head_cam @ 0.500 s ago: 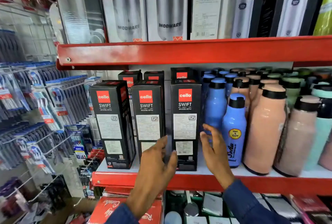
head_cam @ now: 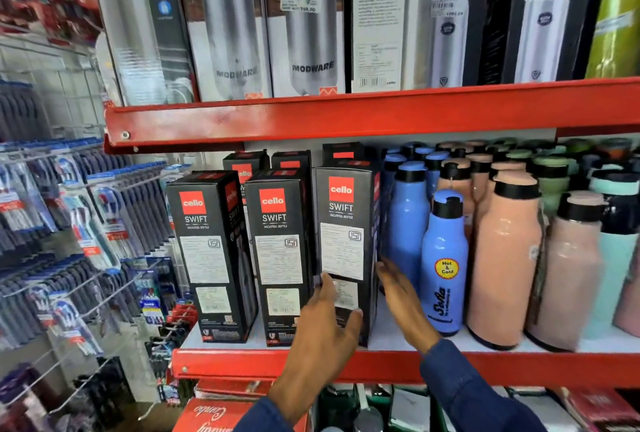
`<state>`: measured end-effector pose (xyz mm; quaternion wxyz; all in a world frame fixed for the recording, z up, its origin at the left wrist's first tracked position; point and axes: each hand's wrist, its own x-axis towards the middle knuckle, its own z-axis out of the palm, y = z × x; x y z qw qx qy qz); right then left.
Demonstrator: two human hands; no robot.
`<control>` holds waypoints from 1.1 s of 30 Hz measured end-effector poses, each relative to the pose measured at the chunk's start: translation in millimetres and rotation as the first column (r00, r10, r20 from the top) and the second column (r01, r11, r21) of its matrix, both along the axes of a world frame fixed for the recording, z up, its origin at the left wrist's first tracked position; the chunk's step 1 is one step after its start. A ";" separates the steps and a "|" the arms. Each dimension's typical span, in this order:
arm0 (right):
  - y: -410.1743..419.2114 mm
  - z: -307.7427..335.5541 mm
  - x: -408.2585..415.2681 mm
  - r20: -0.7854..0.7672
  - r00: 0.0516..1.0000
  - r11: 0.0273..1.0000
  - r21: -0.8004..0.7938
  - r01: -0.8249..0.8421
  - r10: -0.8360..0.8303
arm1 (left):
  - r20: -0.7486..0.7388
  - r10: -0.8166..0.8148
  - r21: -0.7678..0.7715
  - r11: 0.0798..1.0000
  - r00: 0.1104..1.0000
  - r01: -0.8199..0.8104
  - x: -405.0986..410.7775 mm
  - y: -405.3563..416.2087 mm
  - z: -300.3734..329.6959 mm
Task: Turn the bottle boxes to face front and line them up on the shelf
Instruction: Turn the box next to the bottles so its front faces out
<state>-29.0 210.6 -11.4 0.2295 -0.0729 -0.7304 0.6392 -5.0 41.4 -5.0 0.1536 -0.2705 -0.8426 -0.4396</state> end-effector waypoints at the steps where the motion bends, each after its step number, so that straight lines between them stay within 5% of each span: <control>1: 1.7 -0.3 1.9 -0.024 0.999 1.000 0.016 0.026 -0.026 | 0.008 -0.003 0.017 1.000 1.000 0.003 -1.2 0.6 2.5; 8: -2.2 -3.0 19.0 -0.262 0.950 0.977 0.081 0.198 -0.171 | 0.055 0.006 0.036 0.999 0.998 -0.008 -14.2 12.0 13.1; 16: -11.4 -22.5 30.7 -0.283 0.935 0.951 0.157 0.265 -0.213 | 0.189 0.007 -0.002 1.000 0.982 -0.007 -39.8 13.7 -7.1; 27: -16.1 -30.0 43.8 -0.301 0.917 0.943 0.121 0.309 -0.262 | 0.124 -0.011 -0.063 0.998 0.992 0.019 -32.6 1.2 -16.0; 33: -42.6 -11.8 63.1 -0.462 0.787 0.890 -0.013 0.455 -0.409 | -0.047 0.044 -0.043 0.998 0.998 -0.046 -11.3 -43.3 0.1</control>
